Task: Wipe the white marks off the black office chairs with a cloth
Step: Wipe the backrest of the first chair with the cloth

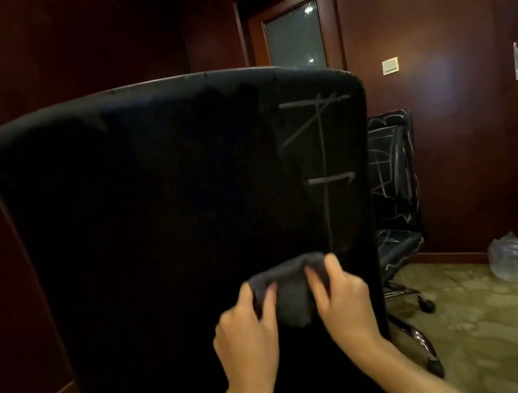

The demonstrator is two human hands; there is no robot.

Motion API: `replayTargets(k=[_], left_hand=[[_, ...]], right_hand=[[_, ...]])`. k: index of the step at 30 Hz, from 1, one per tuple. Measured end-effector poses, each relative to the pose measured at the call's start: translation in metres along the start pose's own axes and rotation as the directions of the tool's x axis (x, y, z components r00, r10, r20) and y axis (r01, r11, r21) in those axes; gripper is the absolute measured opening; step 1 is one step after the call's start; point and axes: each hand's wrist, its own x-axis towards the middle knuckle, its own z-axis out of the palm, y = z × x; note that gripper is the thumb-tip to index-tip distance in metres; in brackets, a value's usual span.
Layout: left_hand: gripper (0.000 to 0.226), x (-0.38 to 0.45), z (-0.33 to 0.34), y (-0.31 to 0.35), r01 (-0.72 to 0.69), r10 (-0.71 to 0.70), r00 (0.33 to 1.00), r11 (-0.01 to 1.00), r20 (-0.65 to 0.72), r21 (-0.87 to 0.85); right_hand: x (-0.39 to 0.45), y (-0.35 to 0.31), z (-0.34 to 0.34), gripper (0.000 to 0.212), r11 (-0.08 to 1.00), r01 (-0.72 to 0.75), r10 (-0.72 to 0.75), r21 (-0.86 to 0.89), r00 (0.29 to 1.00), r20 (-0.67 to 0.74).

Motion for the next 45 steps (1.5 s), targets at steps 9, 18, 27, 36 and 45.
replayTargets(k=[9, 18, 27, 36, 45], left_hand=[[0.033, 0.113, -0.06, 0.129, -0.15, 0.083, 0.955, 0.963, -0.285, -0.222], [0.032, 0.143, -0.062, 0.132, -0.095, 0.078, 0.973, 0.993, -0.219, -0.069], [0.038, 0.11, -0.053, 0.121, -0.086, 0.066, 0.982, 0.991, -0.177, -0.107], [0.037, 0.136, -0.052, 0.173, -0.184, 0.192, 0.98, 0.974, -0.048, 0.13], [0.039, 0.096, -0.03, 0.169, -0.198, 0.172, 0.976, 0.958, 0.136, 0.209]], right_hand=[[0.154, -0.085, -0.079, 0.012, 0.973, 0.182, -0.131, 0.139, 0.94, -0.315], [0.174, -0.066, -0.063, 0.02, 0.995, 0.067, -0.053, 0.076, 0.984, -0.168], [0.153, -0.062, -0.073, 0.021, 0.98, 0.133, -0.103, 0.151, 0.975, -0.196], [0.183, -0.024, -0.083, 0.028, 0.999, 0.052, -0.049, 0.01, 0.979, -0.199], [0.123, 0.013, -0.09, 0.021, 0.995, -0.076, 0.066, -0.062, 0.988, -0.14]])
